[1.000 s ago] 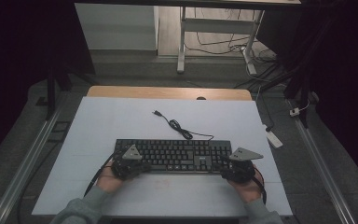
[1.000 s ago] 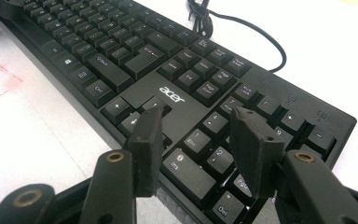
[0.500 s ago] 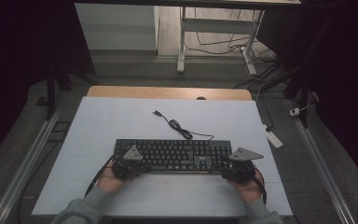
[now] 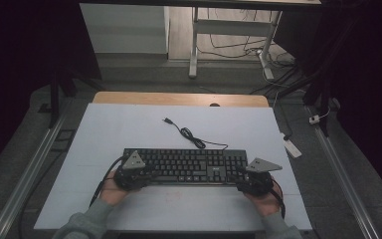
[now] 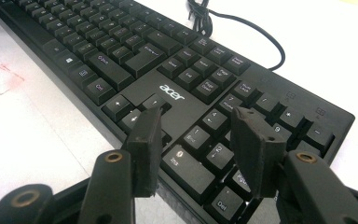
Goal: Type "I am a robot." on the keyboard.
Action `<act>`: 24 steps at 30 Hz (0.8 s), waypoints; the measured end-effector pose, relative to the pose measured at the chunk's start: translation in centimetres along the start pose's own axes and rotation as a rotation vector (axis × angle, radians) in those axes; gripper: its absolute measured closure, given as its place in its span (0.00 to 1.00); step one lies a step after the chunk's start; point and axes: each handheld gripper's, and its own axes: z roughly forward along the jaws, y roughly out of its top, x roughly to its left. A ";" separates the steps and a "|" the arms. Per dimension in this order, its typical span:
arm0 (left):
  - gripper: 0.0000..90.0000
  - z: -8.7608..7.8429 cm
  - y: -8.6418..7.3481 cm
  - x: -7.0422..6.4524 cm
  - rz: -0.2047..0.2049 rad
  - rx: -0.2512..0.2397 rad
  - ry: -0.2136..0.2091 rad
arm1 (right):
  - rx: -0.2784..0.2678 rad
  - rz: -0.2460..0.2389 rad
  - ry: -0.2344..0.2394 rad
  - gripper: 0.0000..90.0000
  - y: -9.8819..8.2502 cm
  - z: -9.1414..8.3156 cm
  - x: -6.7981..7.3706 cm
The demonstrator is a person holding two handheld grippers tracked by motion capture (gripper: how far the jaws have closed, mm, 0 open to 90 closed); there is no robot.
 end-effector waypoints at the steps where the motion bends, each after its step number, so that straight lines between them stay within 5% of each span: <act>1: 0.64 -0.2 0.0 0.1 -0.009 -0.004 0.006 | -0.005 0.001 0.005 0.59 0.0 -0.1 0.0; 13: 0.41 -1.7 -0.3 1.3 -0.106 -0.010 0.025 | -0.007 0.011 -0.002 0.57 -0.7 -0.8 -0.3; 24: 0.34 -2.2 -0.3 1.7 -0.103 -0.007 0.064 | 0.002 0.006 0.004 0.57 -0.9 -0.7 -0.4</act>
